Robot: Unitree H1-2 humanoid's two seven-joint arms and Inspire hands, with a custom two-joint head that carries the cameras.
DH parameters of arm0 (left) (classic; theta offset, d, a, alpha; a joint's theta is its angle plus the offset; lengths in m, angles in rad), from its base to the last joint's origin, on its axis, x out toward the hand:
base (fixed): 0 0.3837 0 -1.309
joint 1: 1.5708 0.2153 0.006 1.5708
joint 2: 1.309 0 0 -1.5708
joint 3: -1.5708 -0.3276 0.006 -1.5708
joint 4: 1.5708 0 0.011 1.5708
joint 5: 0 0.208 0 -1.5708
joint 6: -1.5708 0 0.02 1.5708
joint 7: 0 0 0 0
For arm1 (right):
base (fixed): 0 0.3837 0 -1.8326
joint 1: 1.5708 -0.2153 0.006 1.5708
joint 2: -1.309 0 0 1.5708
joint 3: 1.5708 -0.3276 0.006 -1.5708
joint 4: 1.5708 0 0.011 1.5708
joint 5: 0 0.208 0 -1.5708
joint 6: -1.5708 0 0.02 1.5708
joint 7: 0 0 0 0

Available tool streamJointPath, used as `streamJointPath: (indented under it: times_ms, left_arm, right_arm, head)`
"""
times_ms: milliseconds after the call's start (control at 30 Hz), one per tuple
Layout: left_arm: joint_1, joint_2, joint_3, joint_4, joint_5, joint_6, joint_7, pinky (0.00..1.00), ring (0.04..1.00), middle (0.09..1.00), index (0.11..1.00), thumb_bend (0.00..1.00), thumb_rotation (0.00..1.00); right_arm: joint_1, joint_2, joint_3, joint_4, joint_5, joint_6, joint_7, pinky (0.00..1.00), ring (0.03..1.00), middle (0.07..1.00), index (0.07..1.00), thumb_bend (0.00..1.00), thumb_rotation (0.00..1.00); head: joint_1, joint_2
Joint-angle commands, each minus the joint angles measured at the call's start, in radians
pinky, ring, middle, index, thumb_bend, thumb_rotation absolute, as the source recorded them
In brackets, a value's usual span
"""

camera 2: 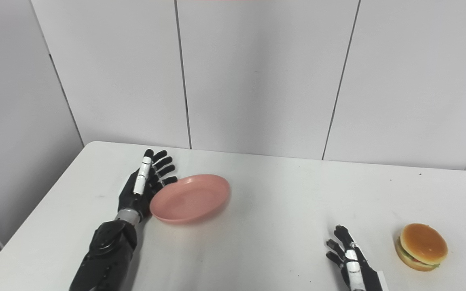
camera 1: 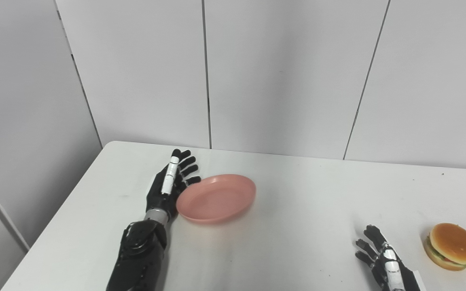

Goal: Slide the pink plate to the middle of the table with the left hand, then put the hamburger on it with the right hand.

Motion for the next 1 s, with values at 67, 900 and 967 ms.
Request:
streamJointPath:
  times_ms: [67, 900, 967]
  left_arm:
    - [-0.067, -0.030, -0.013, 0.000, 0.011, -0.039, -0.006, 0.64, 0.795, 0.805, 0.758, 0.78, 0.80]
    - [-0.040, -0.191, -0.067, -0.039, 0.012, -0.014, -0.030, 0.65, 0.812, 0.793, 0.754, 0.78, 0.81]
    - [-0.040, -0.197, -0.070, -0.043, 0.008, -0.009, -0.033, 0.64, 0.811, 0.789, 0.746, 0.78, 0.81]
  right_arm:
    - [0.016, 0.025, 0.010, 0.006, 0.002, -0.010, -0.004, 0.85, 0.857, 0.915, 0.883, 0.76, 0.96]
    - [0.016, 0.085, 0.072, -0.032, -0.093, 0.032, -0.055, 0.83, 0.857, 0.920, 0.891, 0.73, 0.98]
    - [0.017, 0.088, 0.079, -0.036, -0.104, 0.036, -0.058, 0.83, 0.861, 0.923, 0.894, 0.72, 1.00]
  head:
    - [-0.013, 0.006]
    - [-0.193, 0.034]
    - [-0.207, 0.035]
